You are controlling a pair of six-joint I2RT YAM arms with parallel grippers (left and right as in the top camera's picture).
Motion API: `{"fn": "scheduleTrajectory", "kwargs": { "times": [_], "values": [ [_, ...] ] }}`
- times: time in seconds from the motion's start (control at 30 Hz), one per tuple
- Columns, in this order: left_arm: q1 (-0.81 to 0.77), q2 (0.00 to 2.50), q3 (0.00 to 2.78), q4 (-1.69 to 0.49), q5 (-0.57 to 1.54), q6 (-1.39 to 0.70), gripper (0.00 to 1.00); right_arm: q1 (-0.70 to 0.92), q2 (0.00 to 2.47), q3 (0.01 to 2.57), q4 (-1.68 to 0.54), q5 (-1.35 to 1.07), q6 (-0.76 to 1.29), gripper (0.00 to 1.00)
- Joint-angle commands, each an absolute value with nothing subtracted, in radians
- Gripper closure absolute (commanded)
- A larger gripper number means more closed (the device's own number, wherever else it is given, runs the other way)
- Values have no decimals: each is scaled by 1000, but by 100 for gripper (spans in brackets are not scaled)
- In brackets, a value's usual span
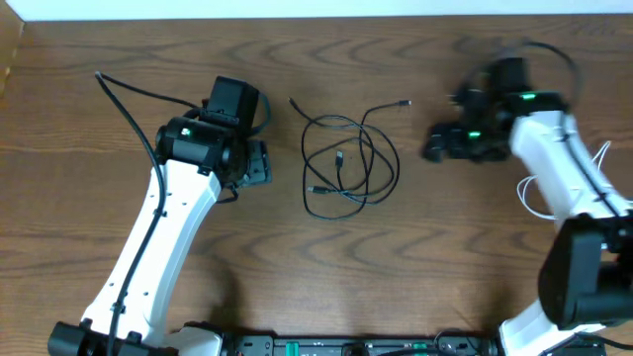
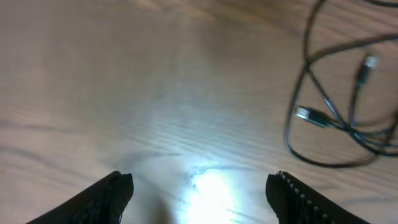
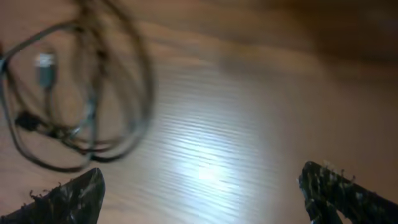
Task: Untangle cables
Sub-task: 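Reach the right gripper back to the black cable pile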
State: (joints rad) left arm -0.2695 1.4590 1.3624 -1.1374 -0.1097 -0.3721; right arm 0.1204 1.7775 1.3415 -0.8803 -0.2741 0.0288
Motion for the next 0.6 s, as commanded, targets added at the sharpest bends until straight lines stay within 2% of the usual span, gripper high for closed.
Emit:
{"fn": "scheduleTrajectory", "kwargs": {
  "times": [0.0,0.07,0.1,0.2,0.37,0.43,0.57],
  "values": [
    [-264,1459,1356,-1174,-238,-509,26,313,1775,1344,-823,-173,132,8],
    [-244,1459,1356,-1182,-262,-570,26,438,1788,1344,-799,-91,237,14],
    [-208,1459,1356,-1196,-275,-593,26,517,1812,1343,-804,-12,355,14],
    [-123,1459,1356,-1227,-275,-584,25,615,1879,1341,-834,56,571,16],
    [-97,1459,1356,-1241,-274,-577,25,652,1949,1341,-891,155,776,18],
    [-97,1459,1356,-1241,-274,-577,25,639,1949,1340,-910,202,913,27],
    [-97,1459,1356,-1242,-274,-577,26,604,1949,1340,-892,182,1026,35]
  ]
}}
